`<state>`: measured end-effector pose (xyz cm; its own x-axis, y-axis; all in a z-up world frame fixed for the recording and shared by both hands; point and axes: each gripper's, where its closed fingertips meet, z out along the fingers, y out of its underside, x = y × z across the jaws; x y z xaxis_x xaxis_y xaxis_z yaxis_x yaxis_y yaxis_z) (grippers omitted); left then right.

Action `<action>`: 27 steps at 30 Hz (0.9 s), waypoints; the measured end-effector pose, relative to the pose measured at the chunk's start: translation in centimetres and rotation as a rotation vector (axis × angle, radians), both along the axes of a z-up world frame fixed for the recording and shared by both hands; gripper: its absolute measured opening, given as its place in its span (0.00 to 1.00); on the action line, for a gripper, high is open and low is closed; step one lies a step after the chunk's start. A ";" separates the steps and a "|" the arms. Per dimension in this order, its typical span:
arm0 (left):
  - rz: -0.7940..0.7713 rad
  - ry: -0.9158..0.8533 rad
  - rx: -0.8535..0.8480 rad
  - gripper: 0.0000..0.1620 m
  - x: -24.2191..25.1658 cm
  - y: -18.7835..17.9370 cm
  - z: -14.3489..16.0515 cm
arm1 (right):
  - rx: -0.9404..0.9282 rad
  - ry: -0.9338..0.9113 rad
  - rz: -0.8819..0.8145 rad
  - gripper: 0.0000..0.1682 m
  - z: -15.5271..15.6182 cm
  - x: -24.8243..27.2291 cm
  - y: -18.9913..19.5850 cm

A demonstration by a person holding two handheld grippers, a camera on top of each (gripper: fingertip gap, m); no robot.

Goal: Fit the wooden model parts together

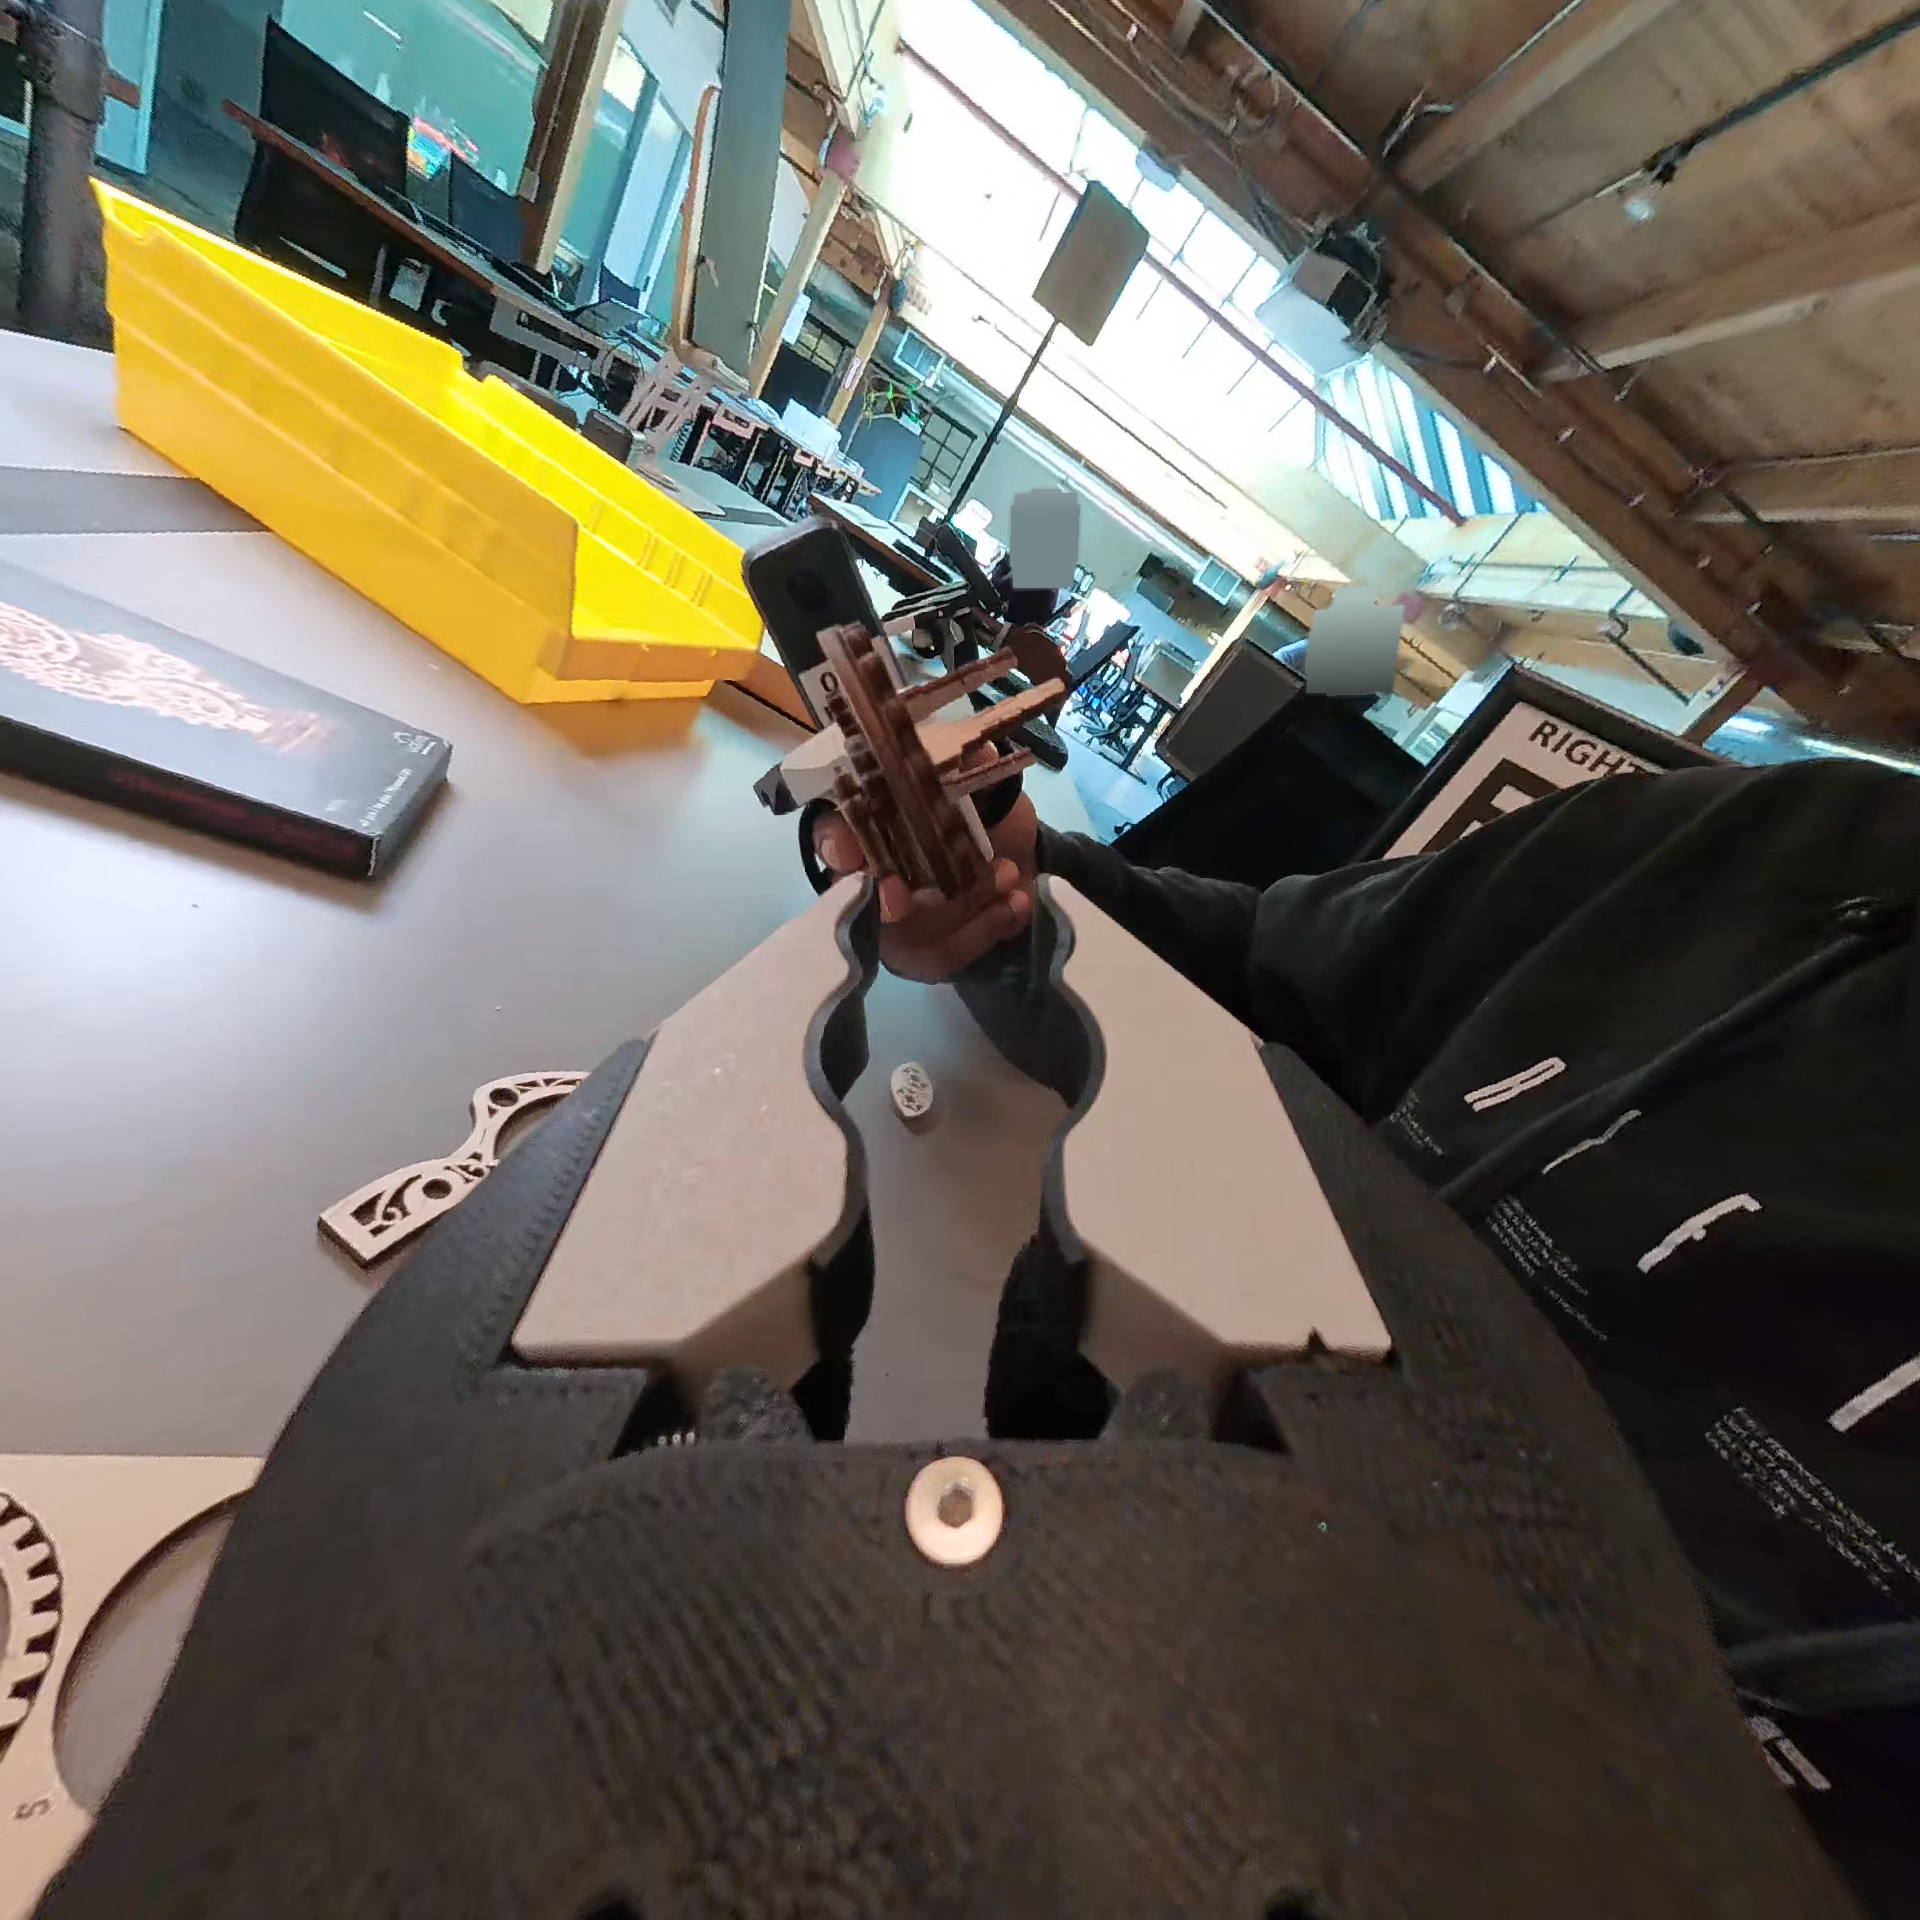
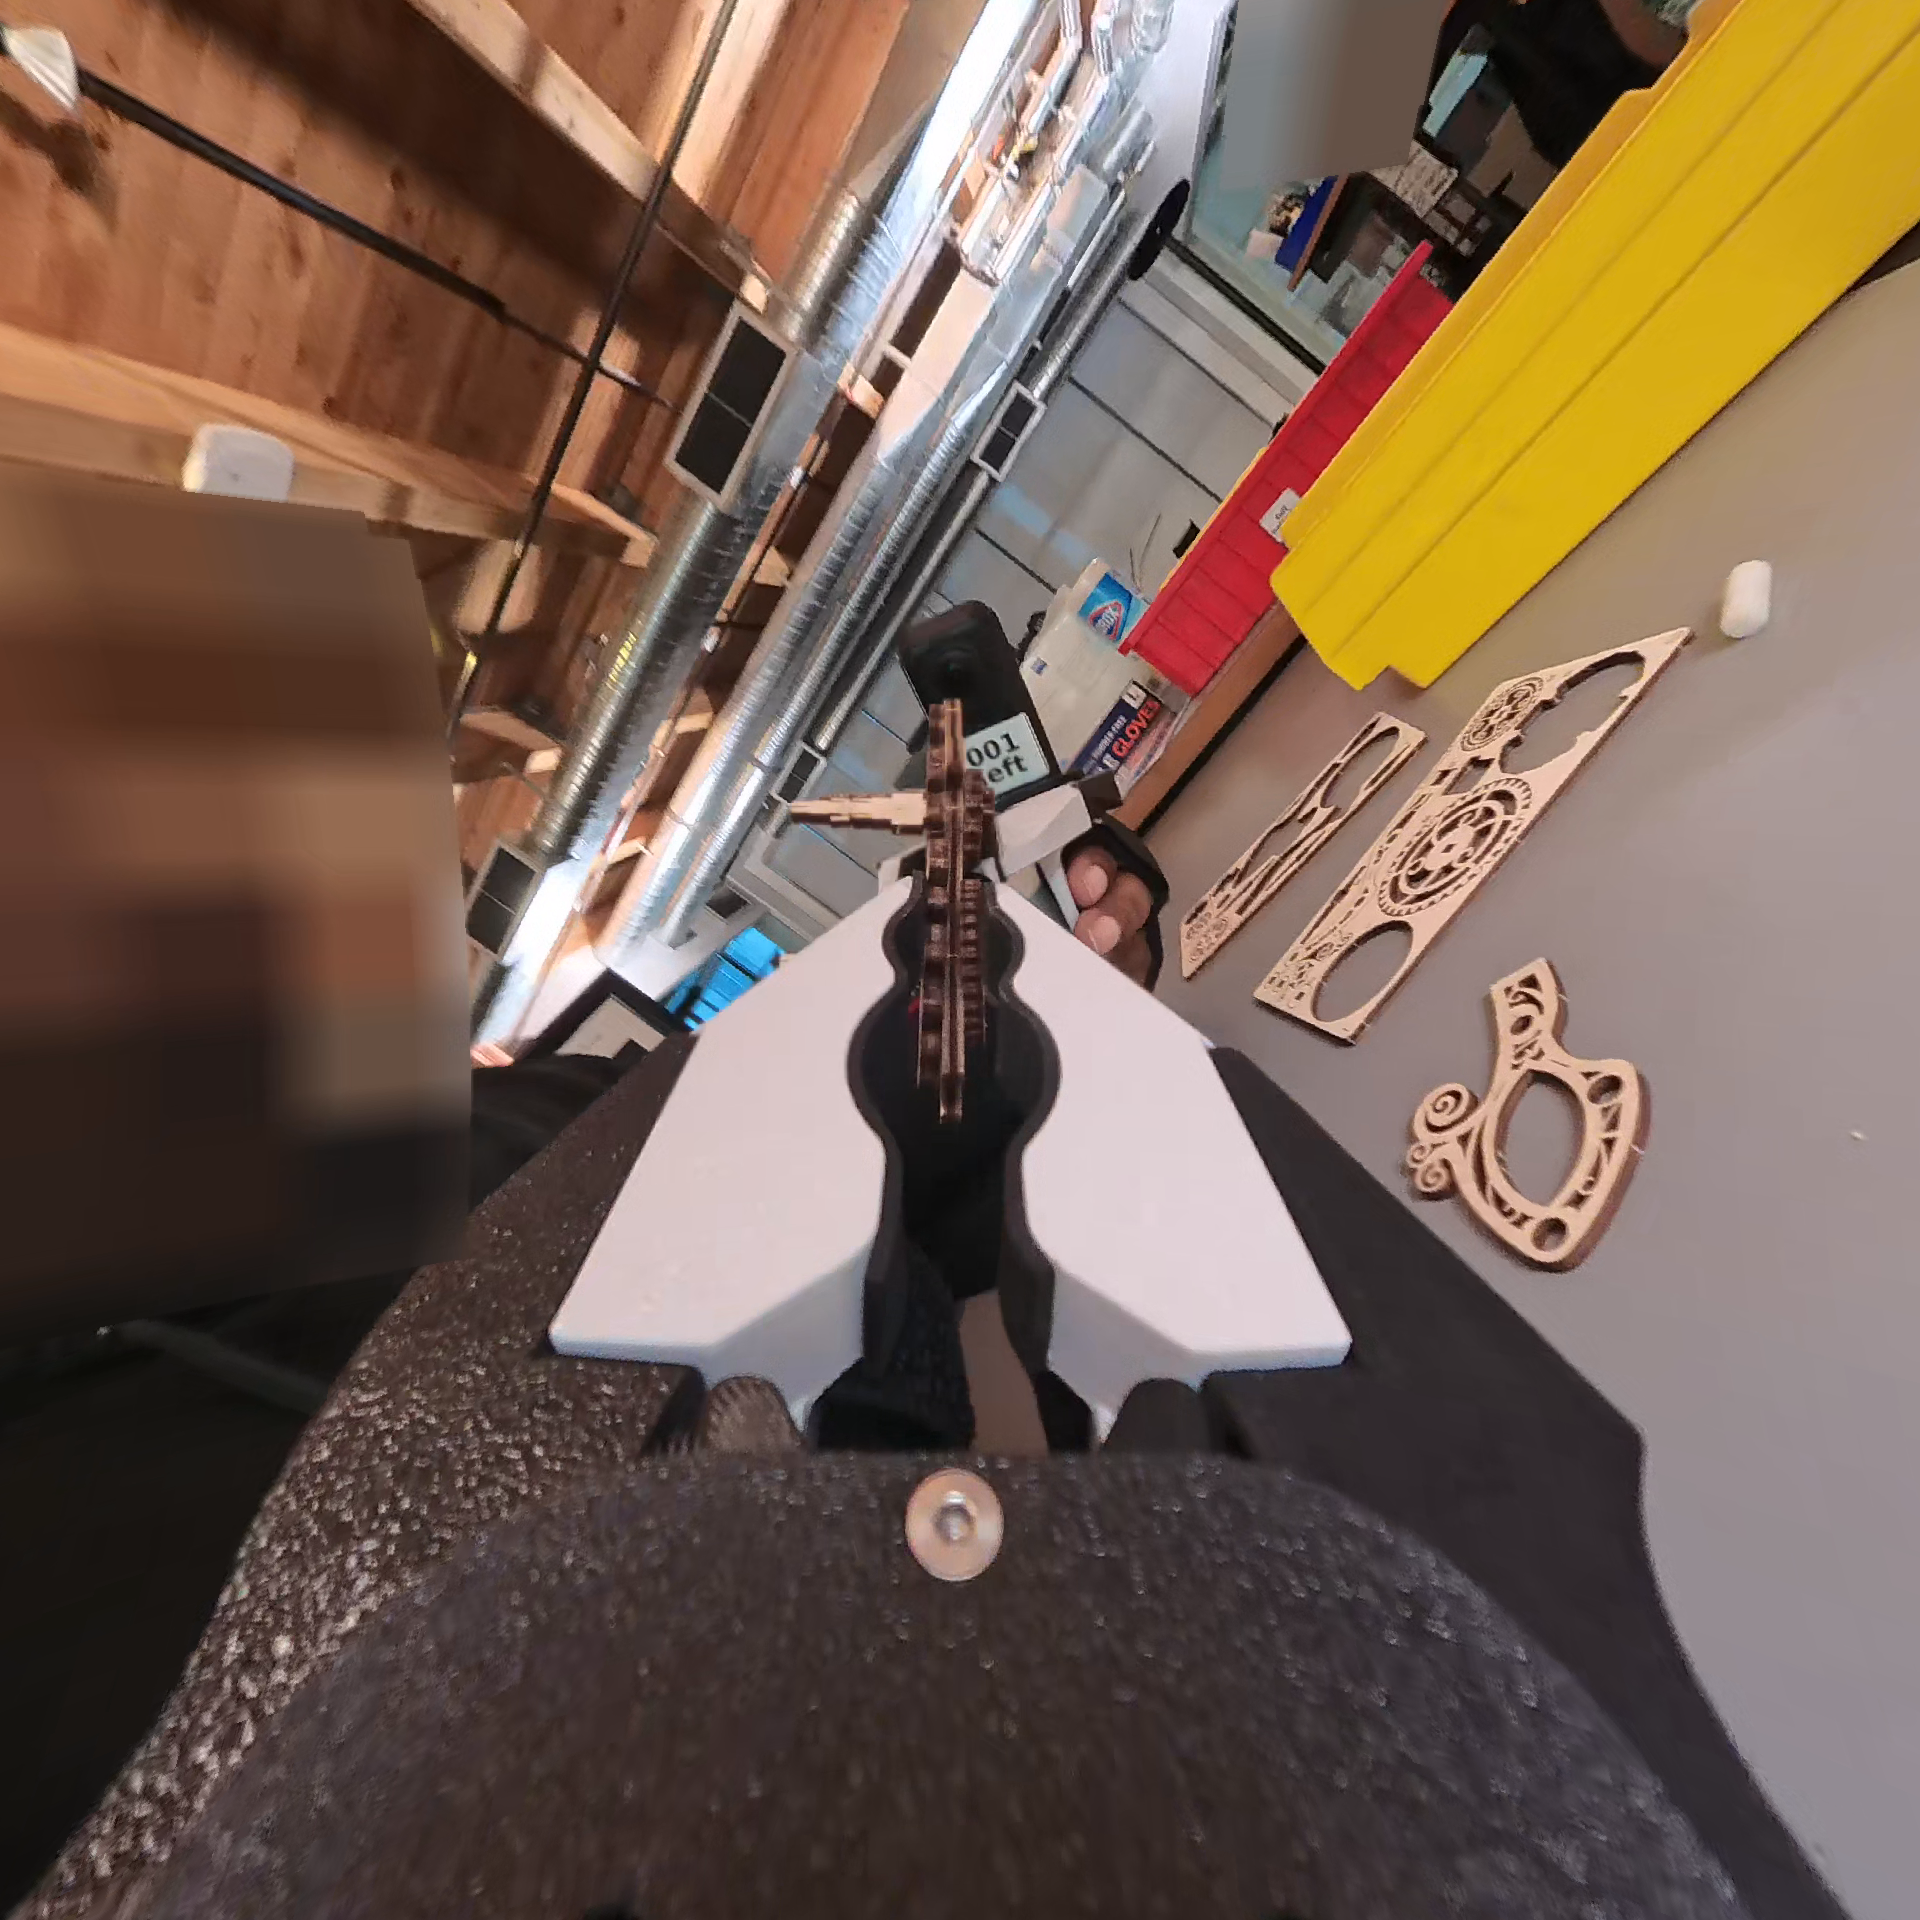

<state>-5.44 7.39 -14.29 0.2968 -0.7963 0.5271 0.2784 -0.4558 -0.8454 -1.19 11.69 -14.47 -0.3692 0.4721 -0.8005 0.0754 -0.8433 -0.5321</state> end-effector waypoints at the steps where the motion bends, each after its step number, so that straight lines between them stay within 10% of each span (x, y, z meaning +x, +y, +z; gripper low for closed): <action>1: 0.006 -0.007 -0.003 0.17 0.0 0.2 0.0 | -0.022 0.006 -0.001 0.05 -0.1 0.0 0.0; 27: 0.208 -0.034 -0.341 0.03 -3.1 4.2 -4.2 | 0.512 -0.399 -0.107 0.19 -6.1 -2.3 -0.4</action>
